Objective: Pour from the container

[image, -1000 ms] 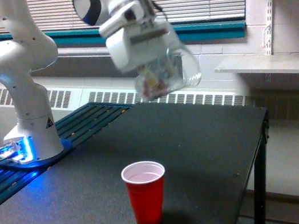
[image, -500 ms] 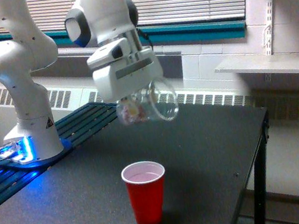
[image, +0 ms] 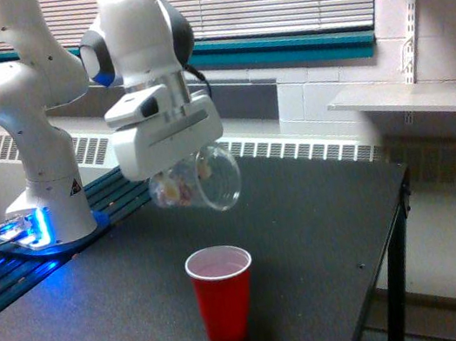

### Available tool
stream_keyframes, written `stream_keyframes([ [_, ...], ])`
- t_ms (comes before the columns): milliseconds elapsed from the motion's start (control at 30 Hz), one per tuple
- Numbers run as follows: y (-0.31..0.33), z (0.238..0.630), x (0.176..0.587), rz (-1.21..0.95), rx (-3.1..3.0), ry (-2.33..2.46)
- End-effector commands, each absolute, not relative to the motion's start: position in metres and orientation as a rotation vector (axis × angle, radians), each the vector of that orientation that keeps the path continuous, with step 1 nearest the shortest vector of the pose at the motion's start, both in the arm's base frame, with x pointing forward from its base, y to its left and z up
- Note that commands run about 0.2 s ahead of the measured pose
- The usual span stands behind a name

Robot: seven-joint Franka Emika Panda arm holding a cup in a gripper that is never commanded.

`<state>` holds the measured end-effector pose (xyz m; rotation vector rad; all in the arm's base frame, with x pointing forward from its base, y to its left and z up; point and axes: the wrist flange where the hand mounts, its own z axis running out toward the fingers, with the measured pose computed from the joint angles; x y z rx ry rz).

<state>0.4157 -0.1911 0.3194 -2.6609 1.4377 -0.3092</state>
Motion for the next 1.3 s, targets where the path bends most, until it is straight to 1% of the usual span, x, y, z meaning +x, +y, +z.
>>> stream_keyframes([
  [33,-0.189,0.306,0.408,-0.251,-2.675,1.412],
  [667,-0.201,0.276,0.398,-0.081,-2.689,1.425],
  [1133,-0.225,0.276,0.395,-0.099,-2.671,1.504],
  [1300,-0.232,0.277,0.391,-0.074,-2.681,1.52],
])
